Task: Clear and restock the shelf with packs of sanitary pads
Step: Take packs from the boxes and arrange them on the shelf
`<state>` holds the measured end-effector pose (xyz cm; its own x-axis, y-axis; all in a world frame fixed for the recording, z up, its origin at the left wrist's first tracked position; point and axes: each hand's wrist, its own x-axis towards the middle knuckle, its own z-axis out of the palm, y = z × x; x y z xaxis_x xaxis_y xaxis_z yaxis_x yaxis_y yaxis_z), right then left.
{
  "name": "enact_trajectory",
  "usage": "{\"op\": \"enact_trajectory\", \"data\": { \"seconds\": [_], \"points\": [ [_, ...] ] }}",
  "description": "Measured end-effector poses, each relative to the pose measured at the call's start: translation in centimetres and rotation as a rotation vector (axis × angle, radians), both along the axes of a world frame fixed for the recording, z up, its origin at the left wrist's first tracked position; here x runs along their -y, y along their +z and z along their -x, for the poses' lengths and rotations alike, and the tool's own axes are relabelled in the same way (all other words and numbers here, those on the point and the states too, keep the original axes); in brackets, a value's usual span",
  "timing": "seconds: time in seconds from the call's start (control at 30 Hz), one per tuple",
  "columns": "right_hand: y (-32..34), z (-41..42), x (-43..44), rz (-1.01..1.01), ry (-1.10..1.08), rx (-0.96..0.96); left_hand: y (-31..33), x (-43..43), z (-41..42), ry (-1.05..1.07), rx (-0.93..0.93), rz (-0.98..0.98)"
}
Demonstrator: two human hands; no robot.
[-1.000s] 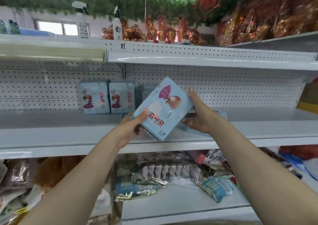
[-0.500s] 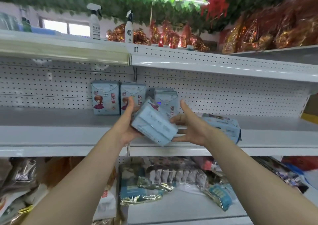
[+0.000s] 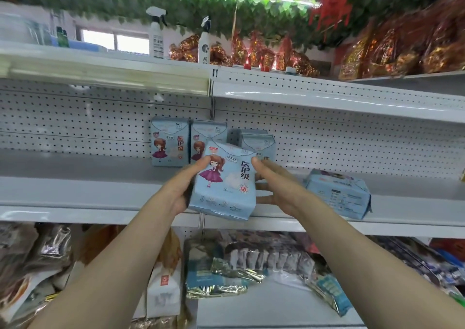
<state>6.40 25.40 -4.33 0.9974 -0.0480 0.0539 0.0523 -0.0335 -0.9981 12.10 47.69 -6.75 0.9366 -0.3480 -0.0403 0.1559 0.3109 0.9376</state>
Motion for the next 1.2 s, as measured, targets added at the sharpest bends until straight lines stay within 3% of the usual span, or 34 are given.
{"op": "enact_trajectory", "data": {
  "seconds": [0.2,0.47,0.87,1.2],
  "points": [
    [0.1,-1.2,-0.2,0.042,0.057,-0.004,-0.3,-0.5,-1.0,0.068,0.117,0.11],
    [-0.3,-3.0,-1.1,0.015,0.048,0.028,0.1,-2.2,-2.2,0.098,0.241,-0.173],
    [-1.4,-9.0,-8.5,0.036,0.122,0.085,0.6,-9.2,-7.3,0.281,0.271,-0.324],
    [-3.1,-14.7,-15.1,0.278,-0.057,0.291,-0.4,-14.5,-12.9,0.385,0.285,-0.364]
  ]
}}
